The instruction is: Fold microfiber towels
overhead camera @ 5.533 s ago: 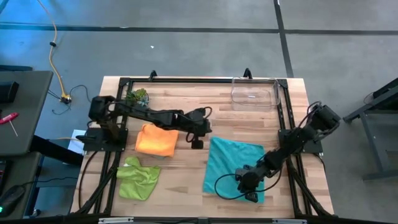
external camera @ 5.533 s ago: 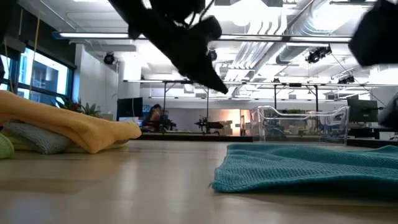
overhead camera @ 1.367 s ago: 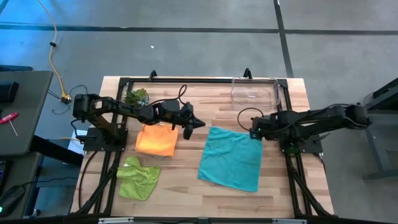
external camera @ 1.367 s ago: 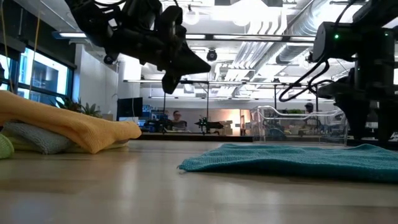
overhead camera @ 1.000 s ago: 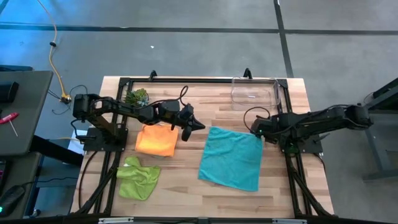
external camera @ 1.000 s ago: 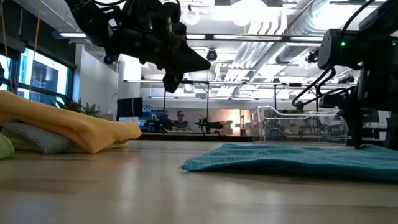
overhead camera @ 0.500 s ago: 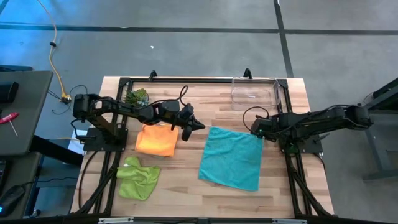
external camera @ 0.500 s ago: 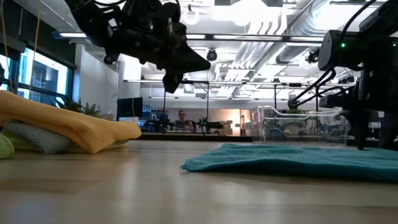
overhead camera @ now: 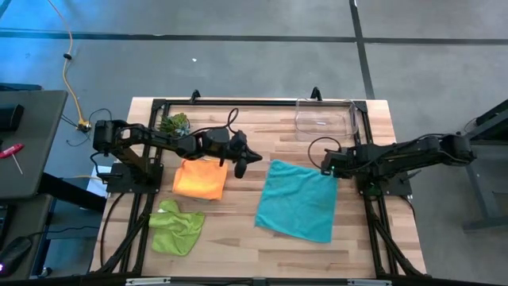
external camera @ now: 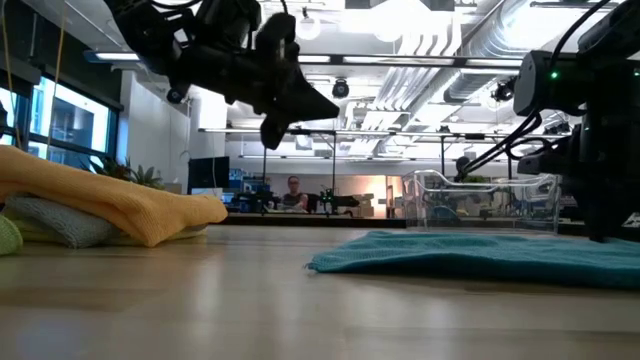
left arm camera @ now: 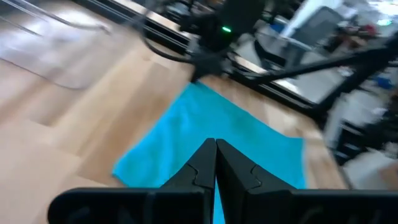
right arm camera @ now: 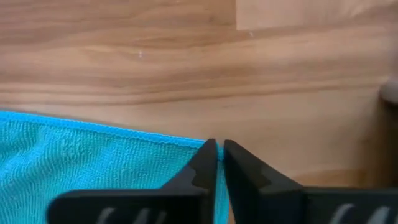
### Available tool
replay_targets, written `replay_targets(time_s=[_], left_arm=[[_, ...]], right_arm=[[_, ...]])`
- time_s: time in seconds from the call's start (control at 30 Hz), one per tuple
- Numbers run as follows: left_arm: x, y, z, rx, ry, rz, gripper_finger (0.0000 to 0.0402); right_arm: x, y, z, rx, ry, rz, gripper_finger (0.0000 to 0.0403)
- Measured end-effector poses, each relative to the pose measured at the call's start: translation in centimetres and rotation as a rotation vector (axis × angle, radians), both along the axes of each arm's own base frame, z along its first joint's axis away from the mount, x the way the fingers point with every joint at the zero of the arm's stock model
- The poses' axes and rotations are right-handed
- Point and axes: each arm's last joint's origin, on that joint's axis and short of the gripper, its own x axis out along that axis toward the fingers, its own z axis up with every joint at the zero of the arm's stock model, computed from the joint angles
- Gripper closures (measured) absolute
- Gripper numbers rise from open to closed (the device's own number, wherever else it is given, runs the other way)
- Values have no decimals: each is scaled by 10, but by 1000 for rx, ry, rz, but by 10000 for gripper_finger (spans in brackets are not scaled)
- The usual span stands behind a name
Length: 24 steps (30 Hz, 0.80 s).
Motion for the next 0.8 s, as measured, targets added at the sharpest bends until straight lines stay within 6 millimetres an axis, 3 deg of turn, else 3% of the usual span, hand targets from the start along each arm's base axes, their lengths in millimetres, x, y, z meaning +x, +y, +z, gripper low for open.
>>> replay_targets(time_s=[0.13,0.23,0.53,0.67,0.8], left_arm=[[1,4,-3,96,25,58,387],[3,11,-14,90,87,53,349],[63,28,-40,86,337,3,206],[86,38,-65,62,465,52,181],[100,36,-71,141,534,129,179]], right_arm=[[1,1,0,-15,-3,27,393],[1,3,0,-16,-4,38,397],[2,4,0,-16,-12,42,401],[3,4,0,-18,-22,48,402],[3,4,1,-19,-26,58,402]])
